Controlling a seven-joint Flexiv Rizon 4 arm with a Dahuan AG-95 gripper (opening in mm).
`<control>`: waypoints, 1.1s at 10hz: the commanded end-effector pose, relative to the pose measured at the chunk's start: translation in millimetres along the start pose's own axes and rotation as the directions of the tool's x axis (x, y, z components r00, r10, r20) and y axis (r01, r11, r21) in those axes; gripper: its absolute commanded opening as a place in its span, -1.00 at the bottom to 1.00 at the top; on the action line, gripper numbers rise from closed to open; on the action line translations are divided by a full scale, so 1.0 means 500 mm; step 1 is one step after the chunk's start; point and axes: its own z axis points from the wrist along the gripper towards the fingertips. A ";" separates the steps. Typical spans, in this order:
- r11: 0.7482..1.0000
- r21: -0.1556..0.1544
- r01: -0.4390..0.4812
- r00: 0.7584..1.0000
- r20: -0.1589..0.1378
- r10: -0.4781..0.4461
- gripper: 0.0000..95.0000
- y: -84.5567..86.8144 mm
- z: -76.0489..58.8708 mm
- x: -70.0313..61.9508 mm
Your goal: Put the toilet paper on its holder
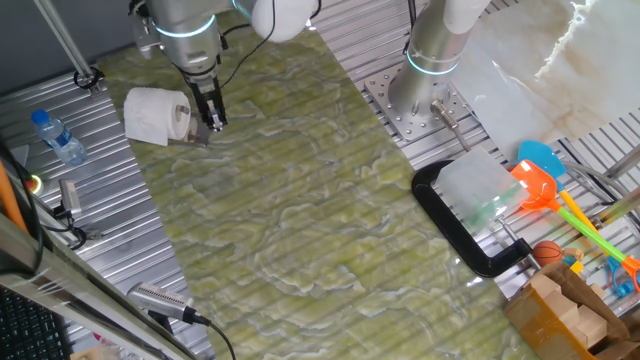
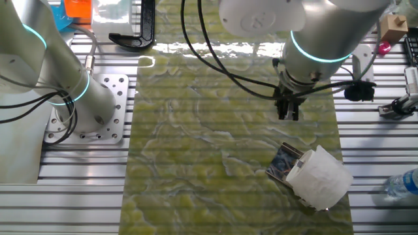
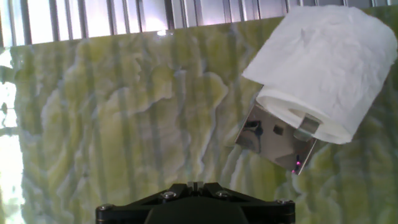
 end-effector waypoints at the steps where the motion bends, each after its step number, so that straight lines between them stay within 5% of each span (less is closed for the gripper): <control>1: 1.000 0.008 0.005 1.000 0.012 -0.005 -1.00 0.018 -0.013 0.040; 4: 1.000 0.017 0.016 1.000 0.012 -0.016 -1.00 0.001 0.000 0.087; 5: 1.000 0.020 0.022 1.000 -0.018 -0.022 -1.00 -0.005 0.003 0.097; 7: 0.999 0.023 0.036 0.998 -0.053 -0.034 -1.00 -0.007 -0.001 0.108; 11: 0.998 0.031 0.050 0.997 -0.055 -0.049 -1.00 -0.001 -0.015 0.123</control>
